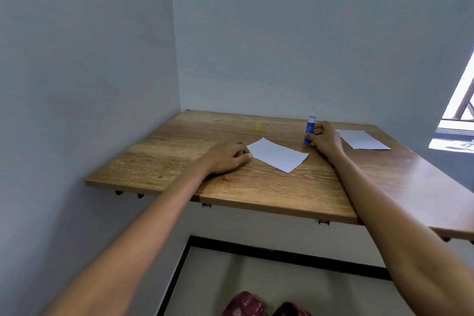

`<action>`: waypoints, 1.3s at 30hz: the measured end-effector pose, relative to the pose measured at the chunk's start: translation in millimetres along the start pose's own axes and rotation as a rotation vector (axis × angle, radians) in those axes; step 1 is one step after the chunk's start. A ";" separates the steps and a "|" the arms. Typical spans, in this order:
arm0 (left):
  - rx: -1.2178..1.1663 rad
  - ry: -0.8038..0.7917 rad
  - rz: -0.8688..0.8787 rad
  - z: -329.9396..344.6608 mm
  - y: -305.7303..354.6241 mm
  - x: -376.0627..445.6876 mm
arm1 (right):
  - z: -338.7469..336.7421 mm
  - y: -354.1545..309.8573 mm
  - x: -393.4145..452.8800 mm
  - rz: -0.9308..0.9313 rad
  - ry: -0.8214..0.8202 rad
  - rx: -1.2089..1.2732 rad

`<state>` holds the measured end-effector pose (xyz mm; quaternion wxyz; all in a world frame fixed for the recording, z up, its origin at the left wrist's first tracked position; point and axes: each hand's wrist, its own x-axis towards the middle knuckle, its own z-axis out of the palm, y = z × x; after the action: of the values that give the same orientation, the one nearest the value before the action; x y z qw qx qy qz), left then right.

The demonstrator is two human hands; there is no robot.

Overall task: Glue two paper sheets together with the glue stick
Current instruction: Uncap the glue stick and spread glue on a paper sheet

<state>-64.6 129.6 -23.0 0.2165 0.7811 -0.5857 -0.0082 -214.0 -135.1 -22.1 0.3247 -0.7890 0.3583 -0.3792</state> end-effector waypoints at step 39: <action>0.209 0.120 -0.056 -9.5 -39.6 6.0 | 81.6 -82.1 -22.7 -0.206 -0.168 0.483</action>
<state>-24.1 136.0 -26.6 0.1681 0.8146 -0.5472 0.0934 -130.3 -53.2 -7.0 0.4917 -0.7495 0.1472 -0.4180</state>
